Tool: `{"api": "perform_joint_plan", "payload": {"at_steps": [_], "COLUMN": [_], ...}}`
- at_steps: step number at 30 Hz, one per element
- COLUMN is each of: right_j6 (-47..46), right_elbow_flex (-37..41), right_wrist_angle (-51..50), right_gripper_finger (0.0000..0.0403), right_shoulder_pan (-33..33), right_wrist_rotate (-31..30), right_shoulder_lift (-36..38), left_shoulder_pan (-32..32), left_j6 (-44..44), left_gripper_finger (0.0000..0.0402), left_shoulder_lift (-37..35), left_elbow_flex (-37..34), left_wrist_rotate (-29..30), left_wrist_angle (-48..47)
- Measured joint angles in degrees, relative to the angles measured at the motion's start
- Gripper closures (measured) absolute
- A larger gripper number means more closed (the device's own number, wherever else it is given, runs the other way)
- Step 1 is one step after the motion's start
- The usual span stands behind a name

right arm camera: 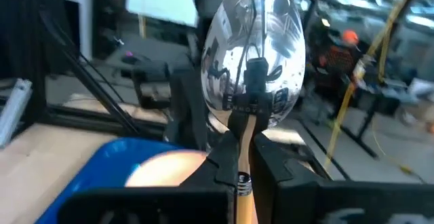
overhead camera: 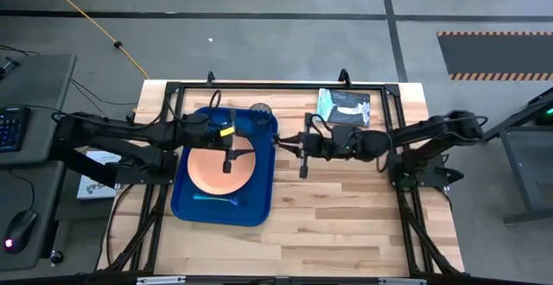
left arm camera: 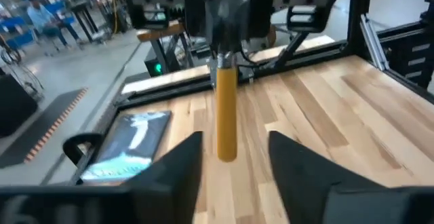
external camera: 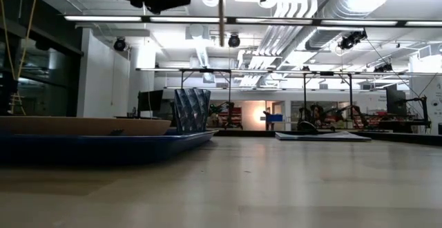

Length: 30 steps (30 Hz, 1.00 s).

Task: Pick and place plate/cup/fork/spoon on tray
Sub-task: Put the orange spoon below the blue fork on the blue tray

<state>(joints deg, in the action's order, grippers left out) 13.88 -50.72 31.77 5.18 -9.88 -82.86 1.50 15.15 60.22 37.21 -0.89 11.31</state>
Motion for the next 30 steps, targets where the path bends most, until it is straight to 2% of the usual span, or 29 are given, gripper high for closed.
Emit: {"api": "perform_joint_plan", "payload": {"at_steps": [4, 9, 12, 17, 19, 24, 26, 30], "right_j6": [1.9, 2.3, 2.9, 3.1, 3.1, 3.1, 3.1, 3.1], "right_elbow_flex": [0.0, 0.0, 0.0, 0.0, 0.0, 0.0, 0.0, 0.0], "right_wrist_angle": [5.5, 9.3, 10.6, 10.9, 11.6, 12.2, 12.1, 12.0], "right_gripper_finger": [0.0402, 0.0402, 0.0402, 0.0402, 0.0402, 0.0402, 0.0402, 0.0402], "right_shoulder_pan": [-0.8, -1.5, -1.5, -1.5, -1.5, -1.4, -1.4, -1.4], "right_wrist_rotate": [2.4, 4.2, 4.6, 5.5, 6.8, 7.5, 7.4, 7.0], "right_shoulder_lift": [-3.5, -4.7, -4.7, -4.6, -4.7, -4.6, -4.6, -4.6], "left_shoulder_pan": [0.3, 0.9, 1.2, 1.0, 0.7, 0.7, 0.7, 0.7], "left_j6": [-2.1, -3.1, -3.9, -4.6, -4.6, -5.6, -5.6, -5.4], "left_gripper_finger": [0.0191, 0.0153, 0.0148, 0.0152, 0.0156, 0.0195, 0.0230, 0.0324], "left_shoulder_lift": [3.9, 8.4, 9.9, 12.4, 13.6, 14.6, 14.5, 14.0], "left_elbow_flex": [0.0, 0.0, 1.0, 2.8, 3.4, 4.3, 4.3, 4.3], "left_wrist_rotate": [0.0, -0.2, -1.1, -6.1, -6.1, -3.7, -3.6, -3.8], "left_wrist_angle": [2.7, 7.2, 8.5, 8.4, 8.5, 9.4, 9.3, 9.4]}}
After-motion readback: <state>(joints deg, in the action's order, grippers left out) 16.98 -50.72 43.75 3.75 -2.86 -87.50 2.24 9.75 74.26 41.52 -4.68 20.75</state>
